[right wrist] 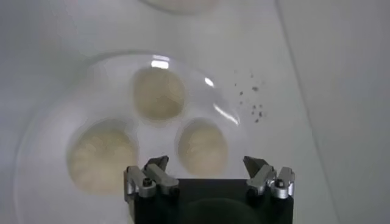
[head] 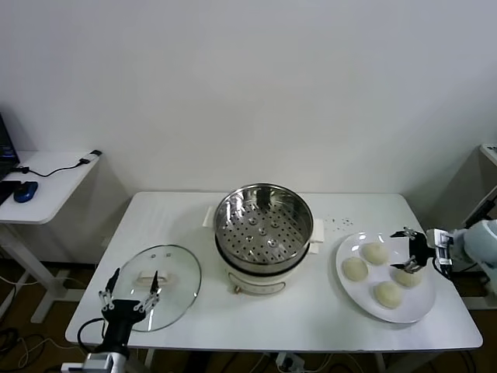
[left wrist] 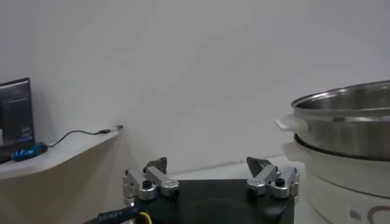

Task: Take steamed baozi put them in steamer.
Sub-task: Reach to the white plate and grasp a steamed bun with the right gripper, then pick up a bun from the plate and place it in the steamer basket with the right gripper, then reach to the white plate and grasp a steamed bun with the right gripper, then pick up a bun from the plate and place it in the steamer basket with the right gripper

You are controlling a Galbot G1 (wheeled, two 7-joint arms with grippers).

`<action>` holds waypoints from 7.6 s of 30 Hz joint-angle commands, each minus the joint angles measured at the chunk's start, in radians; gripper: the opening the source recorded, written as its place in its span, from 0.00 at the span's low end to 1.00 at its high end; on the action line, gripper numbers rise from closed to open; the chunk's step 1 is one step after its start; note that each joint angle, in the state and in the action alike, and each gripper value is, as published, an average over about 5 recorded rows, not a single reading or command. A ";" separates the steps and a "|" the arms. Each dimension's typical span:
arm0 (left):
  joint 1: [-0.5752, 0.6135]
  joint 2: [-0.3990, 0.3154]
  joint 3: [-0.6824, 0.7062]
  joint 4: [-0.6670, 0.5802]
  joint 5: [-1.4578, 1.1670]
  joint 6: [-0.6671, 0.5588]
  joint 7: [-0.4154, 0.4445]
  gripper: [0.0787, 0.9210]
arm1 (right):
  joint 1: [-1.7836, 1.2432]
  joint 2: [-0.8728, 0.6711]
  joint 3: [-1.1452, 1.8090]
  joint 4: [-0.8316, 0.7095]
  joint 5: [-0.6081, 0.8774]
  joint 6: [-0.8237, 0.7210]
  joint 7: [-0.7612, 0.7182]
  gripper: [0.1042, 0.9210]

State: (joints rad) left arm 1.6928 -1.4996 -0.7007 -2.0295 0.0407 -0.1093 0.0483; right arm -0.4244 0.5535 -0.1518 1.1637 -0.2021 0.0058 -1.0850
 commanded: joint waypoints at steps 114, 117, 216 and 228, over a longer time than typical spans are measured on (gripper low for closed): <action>0.033 -0.015 0.014 0.046 -0.015 0.042 -0.046 0.88 | 0.694 0.875 -0.787 -0.324 -0.540 0.796 -0.039 0.74; 0.034 -0.014 0.014 0.045 -0.015 0.042 -0.048 0.88 | 0.715 0.859 -0.783 -0.305 -0.520 0.784 -0.041 0.83; 0.035 0.001 0.047 0.039 0.031 0.032 -0.059 0.88 | 0.807 0.142 -0.983 -0.092 0.565 -0.205 -0.036 0.59; 0.024 -0.001 0.077 0.053 0.022 0.016 -0.040 0.88 | 1.337 0.363 -1.374 -0.042 1.000 -0.276 -0.021 0.59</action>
State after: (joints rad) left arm 1.7191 -1.4994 -0.6354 -1.9825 0.0690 -0.0873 -0.0005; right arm 0.5661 0.7849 -1.2838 1.1001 0.5092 -0.2371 -1.1161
